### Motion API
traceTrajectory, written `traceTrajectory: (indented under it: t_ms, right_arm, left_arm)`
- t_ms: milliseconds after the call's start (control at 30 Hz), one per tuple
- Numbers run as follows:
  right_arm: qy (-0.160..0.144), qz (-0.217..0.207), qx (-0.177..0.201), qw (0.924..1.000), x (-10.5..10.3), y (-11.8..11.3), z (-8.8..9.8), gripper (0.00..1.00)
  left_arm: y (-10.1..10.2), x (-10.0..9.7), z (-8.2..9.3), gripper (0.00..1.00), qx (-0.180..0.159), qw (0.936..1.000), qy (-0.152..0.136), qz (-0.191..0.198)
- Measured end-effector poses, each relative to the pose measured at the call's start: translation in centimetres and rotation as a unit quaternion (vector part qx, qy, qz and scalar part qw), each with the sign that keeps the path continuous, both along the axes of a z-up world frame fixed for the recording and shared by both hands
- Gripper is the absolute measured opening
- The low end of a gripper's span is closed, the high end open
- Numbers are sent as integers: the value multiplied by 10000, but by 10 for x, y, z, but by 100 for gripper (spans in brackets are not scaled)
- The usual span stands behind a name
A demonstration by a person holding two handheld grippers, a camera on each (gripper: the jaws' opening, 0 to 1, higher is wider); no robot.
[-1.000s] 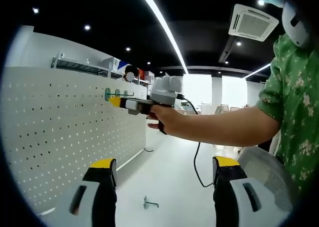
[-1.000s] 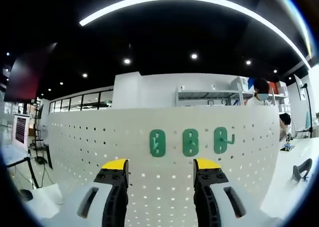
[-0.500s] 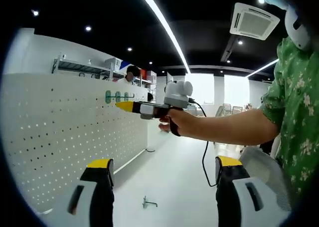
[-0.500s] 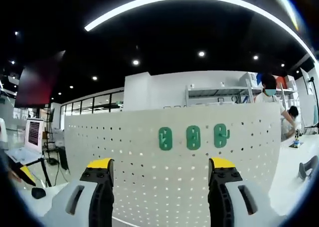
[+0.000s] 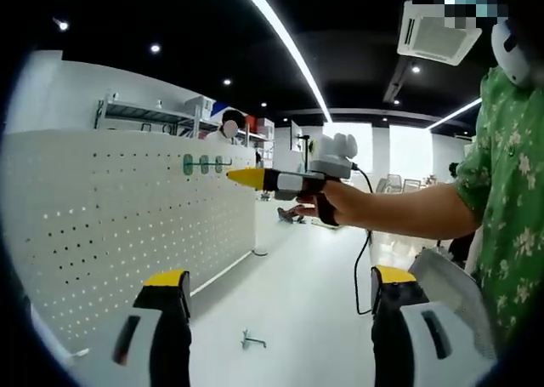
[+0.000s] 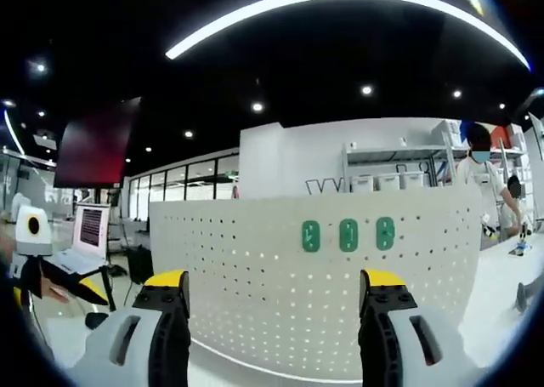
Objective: Insert the hook assembly into the mounting plate slot until the hook locks in place.
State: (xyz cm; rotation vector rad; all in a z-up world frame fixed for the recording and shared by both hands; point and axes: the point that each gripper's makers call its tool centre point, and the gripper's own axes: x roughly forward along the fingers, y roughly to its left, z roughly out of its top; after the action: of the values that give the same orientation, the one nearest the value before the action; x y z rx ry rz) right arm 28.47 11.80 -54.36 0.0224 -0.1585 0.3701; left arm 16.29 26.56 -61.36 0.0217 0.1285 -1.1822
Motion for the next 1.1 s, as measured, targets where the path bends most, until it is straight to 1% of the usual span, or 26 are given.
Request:
traceTrajectory:
  t_ms: [133, 433, 533, 733, 900, 1100]
  right_arm:
    - [53, 121, 23, 9999, -13, 0, -4, 83]
    - [168, 392, -140, 9990, -40, 7, -13, 83]
    - [213, 485, -174, 9984, -53, 11, -18, 83]
    - [448, 646, -273, 9965, -74, 12, -39, 82]
    - [603, 738, -344, 9949, -87, 10, -52, 82]
    - [790, 883, -442, 9920, -102, 9, -70, 82]
  left_arm:
    - [2, -4, -1, 90, 21, 10000, 2, 70]
    - [8, -12, -3, 91, 28, 9997, 2, 246]
    - [9, -15, -5, 91, 36, 9995, 14, 309]
    - [12, -19, -13, 90, 48, 9990, 73, 444]
    - [12, -24, -19, 90, 51, 9985, 122, 529]
    - [11, -30, -30, 90, 91, 9977, 208, 645]
